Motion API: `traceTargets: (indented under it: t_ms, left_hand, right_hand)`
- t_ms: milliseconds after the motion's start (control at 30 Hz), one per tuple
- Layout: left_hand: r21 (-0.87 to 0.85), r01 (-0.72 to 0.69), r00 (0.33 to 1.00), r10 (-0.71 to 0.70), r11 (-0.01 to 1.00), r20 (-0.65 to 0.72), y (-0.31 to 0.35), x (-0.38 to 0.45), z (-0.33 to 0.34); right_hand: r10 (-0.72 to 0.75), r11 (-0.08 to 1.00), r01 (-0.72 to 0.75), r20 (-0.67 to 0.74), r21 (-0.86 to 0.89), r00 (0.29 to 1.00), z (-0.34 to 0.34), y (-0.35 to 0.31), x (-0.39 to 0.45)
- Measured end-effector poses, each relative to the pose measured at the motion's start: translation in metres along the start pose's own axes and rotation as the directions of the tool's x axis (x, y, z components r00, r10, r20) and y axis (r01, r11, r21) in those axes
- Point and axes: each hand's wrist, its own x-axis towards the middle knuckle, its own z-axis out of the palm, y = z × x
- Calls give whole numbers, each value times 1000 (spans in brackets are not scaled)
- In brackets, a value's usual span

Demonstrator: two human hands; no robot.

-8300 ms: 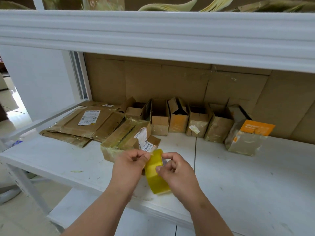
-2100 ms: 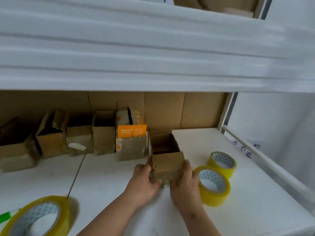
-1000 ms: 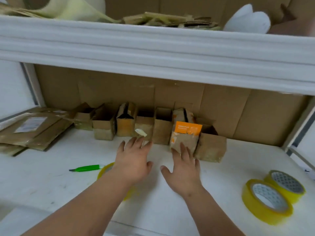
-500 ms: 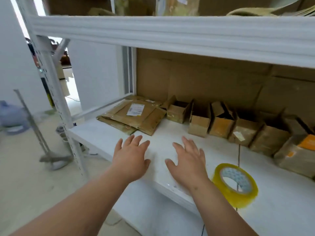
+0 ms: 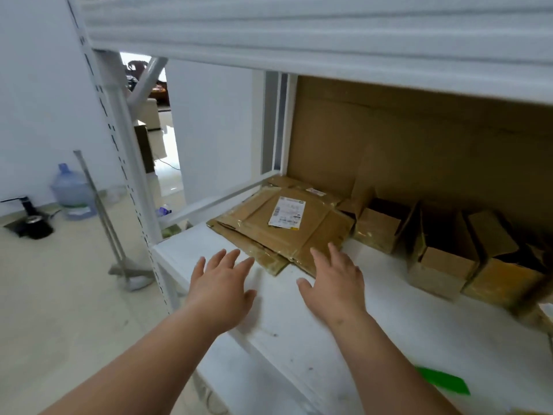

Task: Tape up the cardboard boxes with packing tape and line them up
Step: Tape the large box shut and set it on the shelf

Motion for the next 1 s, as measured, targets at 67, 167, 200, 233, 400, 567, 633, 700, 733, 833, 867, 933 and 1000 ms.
traceTargets:
  t_ms: [67, 167, 200, 233, 400, 567, 633, 700, 733, 833, 867, 933, 1000]
  left_hand:
    - [-17, -11, 1000, 11, 1000, -6, -3, 16, 1]
    - [-22, -50, 998, 50, 999, 25, -5, 35, 8]
    - [-21, -63, 997, 64, 998, 38, -6, 42, 9]
    - [-21, -77, 996, 78, 997, 49, -7, 50, 10]
    - [-2, -149, 983, 149, 989, 109, -16, 83, 18]
    - [47, -224, 958, 211, 973, 194, -34, 94, 19]
    - [58, -255, 945, 236, 965, 225, -43, 101, 18]
    - [34, -263, 933, 245, 964, 264, -50, 107, 17]
    - [21, -266, 927, 250, 964, 278, -53, 108, 17]
    - [-14, -279, 920, 271, 960, 285, -61, 108, 20]
    - [-18, -286, 916, 279, 958, 287, -64, 107, 21]
    - [-23, -303, 912, 297, 953, 284, -67, 104, 22]
    - [-21, -311, 915, 305, 950, 264, -71, 100, 23]
  right_hand:
    - [31, 999, -30, 14, -14, 999, 5, 1, 18]
    - [57, 997, -54, 64, -47, 996, 13, 2, 32]
    - [58, 997, -55, 72, -54, 996, 14, 1, 36]
    - [58, 997, -54, 71, -59, 996, 15, 1, 40]
    - [70, 996, -69, 11, -62, 997, 19, -5, 51]
    - [83, 996, -79, -81, 49, 993, 8, -26, 57]
    - [97, 986, -75, -152, 147, 984, 0, -39, 59]
    - [126, 969, -69, -231, 239, 965, -8, -52, 59]
    - [141, 960, -65, -273, 272, 952, -12, -58, 57]
    - [187, 930, -37, -386, 366, 903, -17, -73, 46]
    - [196, 922, -24, -415, 386, 888, -18, -77, 40]
    - [200, 905, 18, -461, 425, 865, -16, -84, 28]
    - [200, 887, 54, -487, 459, 850, -14, -91, 17]
